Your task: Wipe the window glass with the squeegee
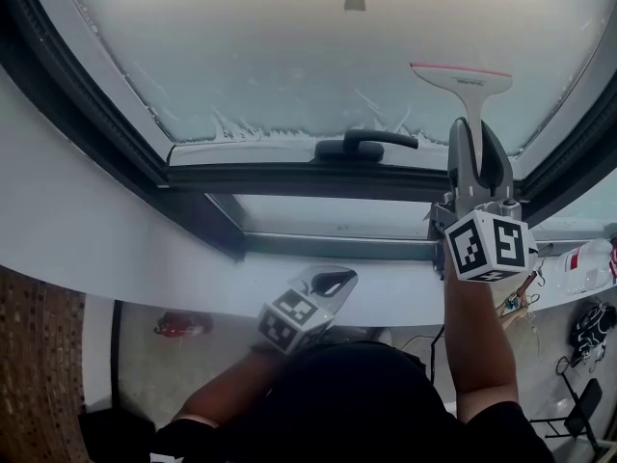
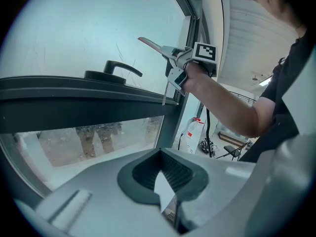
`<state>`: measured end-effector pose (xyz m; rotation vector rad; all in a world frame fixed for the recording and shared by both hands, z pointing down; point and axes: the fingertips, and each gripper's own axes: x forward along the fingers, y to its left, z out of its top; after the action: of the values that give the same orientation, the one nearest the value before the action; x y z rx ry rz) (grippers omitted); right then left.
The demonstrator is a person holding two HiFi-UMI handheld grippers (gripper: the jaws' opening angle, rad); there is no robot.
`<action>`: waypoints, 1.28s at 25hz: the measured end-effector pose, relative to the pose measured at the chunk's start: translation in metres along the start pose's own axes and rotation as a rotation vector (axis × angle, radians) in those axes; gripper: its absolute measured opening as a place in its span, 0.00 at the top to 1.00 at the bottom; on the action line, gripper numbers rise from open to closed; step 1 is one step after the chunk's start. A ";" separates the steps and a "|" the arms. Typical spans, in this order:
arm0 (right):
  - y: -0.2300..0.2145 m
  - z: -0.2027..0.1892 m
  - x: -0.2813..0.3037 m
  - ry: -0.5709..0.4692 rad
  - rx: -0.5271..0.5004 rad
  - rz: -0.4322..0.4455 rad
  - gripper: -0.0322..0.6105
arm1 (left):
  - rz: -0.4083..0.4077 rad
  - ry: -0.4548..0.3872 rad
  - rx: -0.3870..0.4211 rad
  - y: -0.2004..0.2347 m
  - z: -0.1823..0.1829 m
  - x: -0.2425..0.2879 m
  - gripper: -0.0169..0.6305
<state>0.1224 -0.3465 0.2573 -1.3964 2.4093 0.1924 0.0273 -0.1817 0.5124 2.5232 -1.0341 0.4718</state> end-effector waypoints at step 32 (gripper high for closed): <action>-0.021 -0.119 -0.053 0.246 0.143 -0.102 0.75 | -0.010 0.043 -0.011 0.008 -0.018 -0.007 0.97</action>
<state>0.1367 -0.3484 0.3885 -1.5492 2.4772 -0.1849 0.0140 -0.1745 0.5267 2.4963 -1.0057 0.5142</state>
